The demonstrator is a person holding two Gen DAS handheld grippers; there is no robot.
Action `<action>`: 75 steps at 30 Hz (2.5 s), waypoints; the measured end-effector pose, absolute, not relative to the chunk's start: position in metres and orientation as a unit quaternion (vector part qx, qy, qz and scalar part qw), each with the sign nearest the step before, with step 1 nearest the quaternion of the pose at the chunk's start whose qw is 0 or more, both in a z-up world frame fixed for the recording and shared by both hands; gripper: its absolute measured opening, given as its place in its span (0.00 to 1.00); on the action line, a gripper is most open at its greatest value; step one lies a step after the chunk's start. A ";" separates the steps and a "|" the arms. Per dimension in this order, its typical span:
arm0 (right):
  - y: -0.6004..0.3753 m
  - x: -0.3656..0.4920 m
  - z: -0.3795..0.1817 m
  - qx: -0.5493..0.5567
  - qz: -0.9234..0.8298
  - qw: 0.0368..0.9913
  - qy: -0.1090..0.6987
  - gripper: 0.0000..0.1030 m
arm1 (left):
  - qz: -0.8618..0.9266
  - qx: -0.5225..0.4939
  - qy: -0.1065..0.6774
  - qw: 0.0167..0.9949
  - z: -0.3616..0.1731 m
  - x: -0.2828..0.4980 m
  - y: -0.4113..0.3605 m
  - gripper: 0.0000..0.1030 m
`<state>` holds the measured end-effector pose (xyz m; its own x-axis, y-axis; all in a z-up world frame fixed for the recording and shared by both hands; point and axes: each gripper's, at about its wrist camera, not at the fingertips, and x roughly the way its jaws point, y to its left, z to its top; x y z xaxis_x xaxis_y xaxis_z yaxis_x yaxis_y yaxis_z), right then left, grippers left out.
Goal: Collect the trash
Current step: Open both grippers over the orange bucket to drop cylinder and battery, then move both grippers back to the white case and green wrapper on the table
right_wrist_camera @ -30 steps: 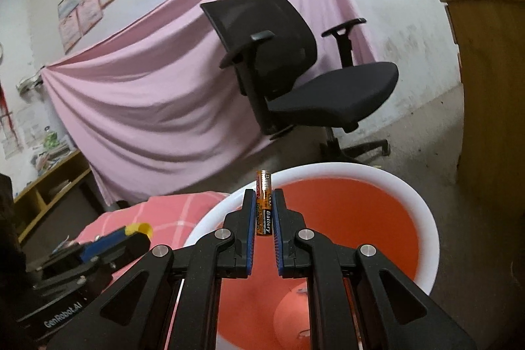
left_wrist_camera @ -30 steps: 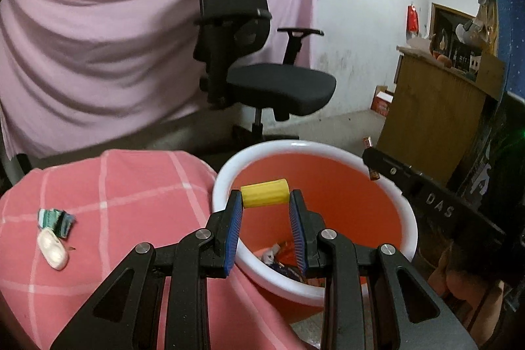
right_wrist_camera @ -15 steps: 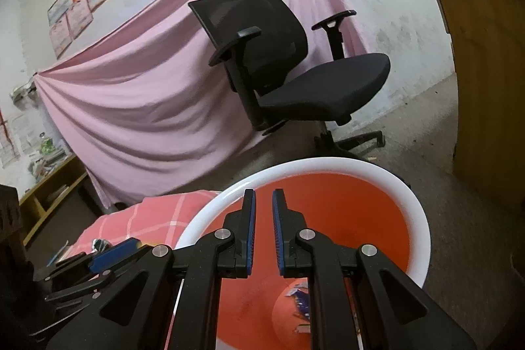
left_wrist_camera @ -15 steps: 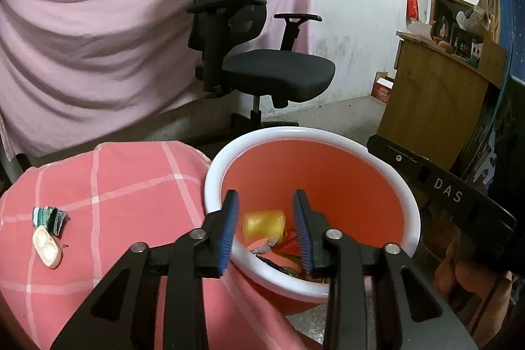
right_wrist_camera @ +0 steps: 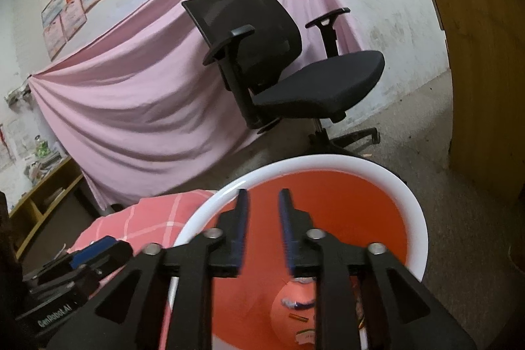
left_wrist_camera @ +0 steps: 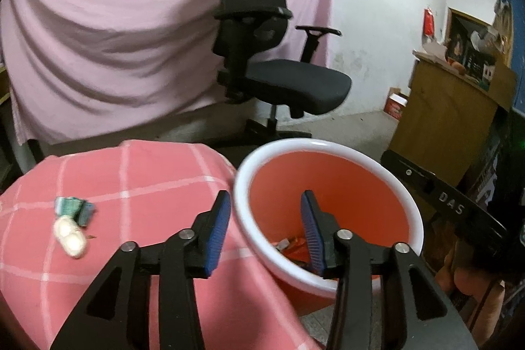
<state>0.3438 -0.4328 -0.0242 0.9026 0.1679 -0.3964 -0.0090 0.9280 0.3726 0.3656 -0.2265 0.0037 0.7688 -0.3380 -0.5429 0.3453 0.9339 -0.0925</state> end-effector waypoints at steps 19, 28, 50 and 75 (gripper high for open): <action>-0.346 0.323 0.024 0.147 0.085 0.981 0.097 0.76 | -0.027 -0.089 0.147 0.985 0.060 0.300 -0.078 0.67; -0.302 0.316 0.036 0.146 0.092 0.984 0.047 1.00 | 0.088 -0.107 0.045 0.989 0.057 0.262 -0.024 0.99; -0.204 0.347 0.014 0.025 0.165 0.976 0.137 1.00 | 0.114 -0.076 0.120 0.983 0.022 0.292 0.035 0.99; -0.131 0.396 -0.051 -0.086 0.285 0.870 0.393 0.45 | 0.085 -0.095 0.343 0.931 -0.043 0.365 0.062 0.98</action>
